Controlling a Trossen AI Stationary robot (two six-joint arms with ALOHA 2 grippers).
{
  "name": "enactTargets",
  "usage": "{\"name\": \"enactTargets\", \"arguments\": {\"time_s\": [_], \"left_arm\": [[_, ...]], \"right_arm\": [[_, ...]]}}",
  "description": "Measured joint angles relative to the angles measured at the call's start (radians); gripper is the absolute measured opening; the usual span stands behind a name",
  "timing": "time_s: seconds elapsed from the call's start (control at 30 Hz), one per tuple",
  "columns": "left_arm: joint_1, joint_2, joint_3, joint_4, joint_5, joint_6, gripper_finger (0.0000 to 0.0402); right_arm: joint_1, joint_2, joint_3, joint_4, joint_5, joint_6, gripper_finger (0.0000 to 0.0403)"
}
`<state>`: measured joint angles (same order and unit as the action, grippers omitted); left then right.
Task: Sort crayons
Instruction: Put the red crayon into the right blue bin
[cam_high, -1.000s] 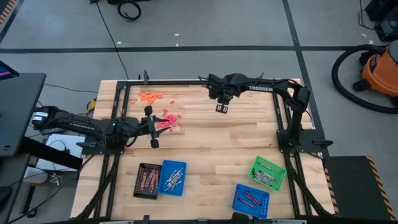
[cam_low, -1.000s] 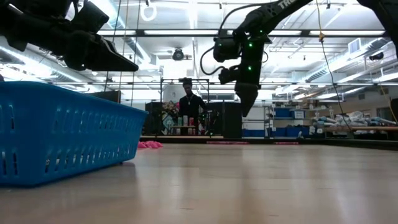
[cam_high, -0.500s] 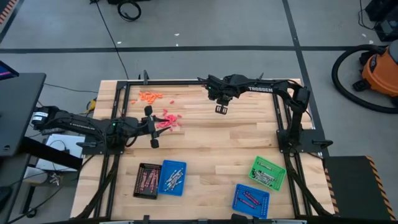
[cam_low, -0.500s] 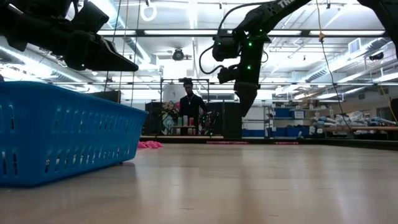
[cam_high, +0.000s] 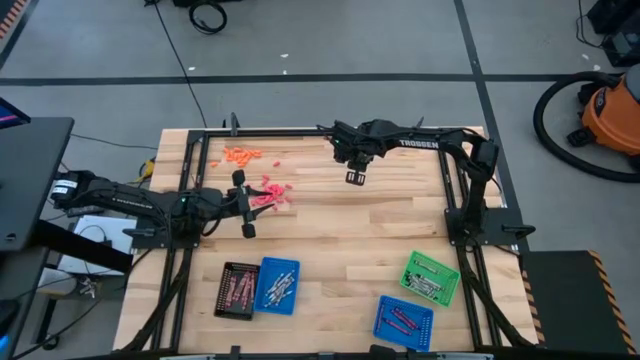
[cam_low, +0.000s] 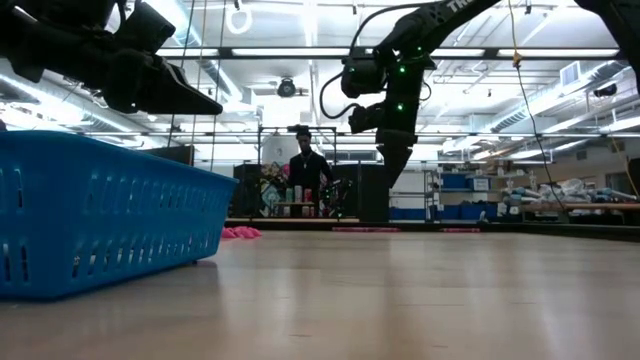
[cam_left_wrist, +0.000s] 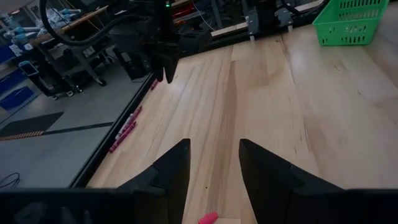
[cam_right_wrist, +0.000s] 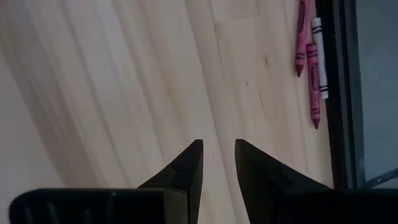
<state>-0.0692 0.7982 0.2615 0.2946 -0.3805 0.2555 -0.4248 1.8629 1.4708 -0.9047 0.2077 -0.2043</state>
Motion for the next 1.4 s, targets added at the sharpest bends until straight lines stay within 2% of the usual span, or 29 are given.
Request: {"name": "enactTargets", "arguments": {"time_s": [0.53,0.83,1.27,1.4], "left_arm": [[0.000,0.000,0.000,0.000,0.000,0.000,0.0149],[0.000,0.000,0.000,0.000,0.000,0.000,0.0149],[0.000,0.000,0.000,0.000,0.000,0.001,0.0149],[0.000,0.000,0.001,0.000,0.000,0.001,0.0149]], "right_arm": [[0.000,0.000,0.000,-0.002,-0.004,-0.037,0.0101],[-0.022,0.000,0.000,0.066,-0.049,-0.068,0.0101],[-0.023,0.000,0.000,0.097,-0.071,-0.027,0.0101],[-0.025,0.000,-0.025,0.173,-0.079,0.004,0.0101]]}}
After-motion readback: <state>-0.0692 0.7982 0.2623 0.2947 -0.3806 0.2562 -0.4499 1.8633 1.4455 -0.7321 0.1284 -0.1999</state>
